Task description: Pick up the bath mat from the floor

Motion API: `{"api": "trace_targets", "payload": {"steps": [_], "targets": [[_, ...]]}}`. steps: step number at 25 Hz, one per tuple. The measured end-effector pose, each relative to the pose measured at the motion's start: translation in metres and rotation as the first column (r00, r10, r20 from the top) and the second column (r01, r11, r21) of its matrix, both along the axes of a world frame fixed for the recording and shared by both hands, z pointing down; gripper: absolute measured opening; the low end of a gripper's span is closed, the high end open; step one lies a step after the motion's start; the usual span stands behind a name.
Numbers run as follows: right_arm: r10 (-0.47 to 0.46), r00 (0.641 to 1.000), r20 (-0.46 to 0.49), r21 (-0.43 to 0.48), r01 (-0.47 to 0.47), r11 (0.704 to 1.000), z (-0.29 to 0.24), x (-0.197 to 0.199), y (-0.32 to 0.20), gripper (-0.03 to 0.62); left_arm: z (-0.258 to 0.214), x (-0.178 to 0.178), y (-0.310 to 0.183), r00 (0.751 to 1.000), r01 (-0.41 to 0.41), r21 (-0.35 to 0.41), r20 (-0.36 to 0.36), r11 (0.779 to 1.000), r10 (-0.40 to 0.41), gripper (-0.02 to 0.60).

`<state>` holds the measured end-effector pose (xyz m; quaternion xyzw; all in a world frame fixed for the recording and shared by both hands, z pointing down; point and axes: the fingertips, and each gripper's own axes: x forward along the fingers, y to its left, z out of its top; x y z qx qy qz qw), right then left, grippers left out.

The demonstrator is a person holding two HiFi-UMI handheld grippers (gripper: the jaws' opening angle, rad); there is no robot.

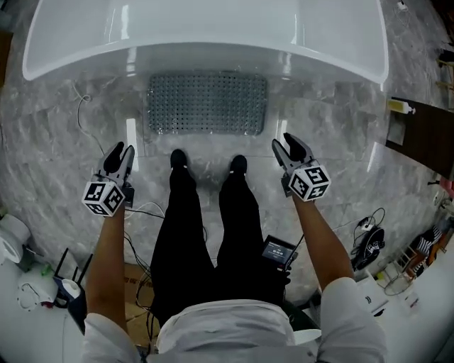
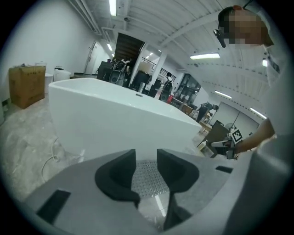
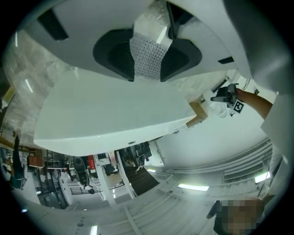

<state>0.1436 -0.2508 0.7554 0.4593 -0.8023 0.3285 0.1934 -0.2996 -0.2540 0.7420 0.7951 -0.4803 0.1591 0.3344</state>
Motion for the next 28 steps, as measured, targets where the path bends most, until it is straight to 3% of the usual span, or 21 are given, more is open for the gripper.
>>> {"api": "trace_targets", "payload": {"steps": [4, 9, 15, 21, 28], "targets": [[-0.063, 0.997, -0.046, -0.105, 0.058, 0.993, 0.076, -0.003, 0.005, 0.195, 0.071, -0.009, 0.0, 0.998, -0.04, -0.081, 0.052, 0.996, 0.044, 0.15], [-0.104, 0.989, -0.109, -0.215, 0.078, 0.973, 0.15, 0.016, 0.018, 0.195, 0.141, -0.011, 0.006, 0.999, -0.009, -0.187, 0.029, 0.982, 0.015, 0.155], [0.065, 0.994, -0.085, -0.286, -0.087, 0.954, 0.212, 0.037, 0.01, 0.195, 0.213, -0.026, 0.016, 0.995, 0.091, -0.316, -0.001, 0.944, -0.096, 0.17], [0.122, 0.987, -0.1, -0.34, -0.149, 0.928, 0.281, 0.049, 0.009, 0.19, 0.279, -0.038, 0.017, 0.998, 0.052, -0.387, 0.038, 0.921, -0.041, 0.173], [0.109, 0.989, -0.1, -0.346, -0.137, 0.928, 0.343, 0.053, -0.002, 0.187, 0.358, -0.035, 0.005, 0.997, 0.011, -0.438, 0.068, 0.899, 0.021, 0.183]]}}
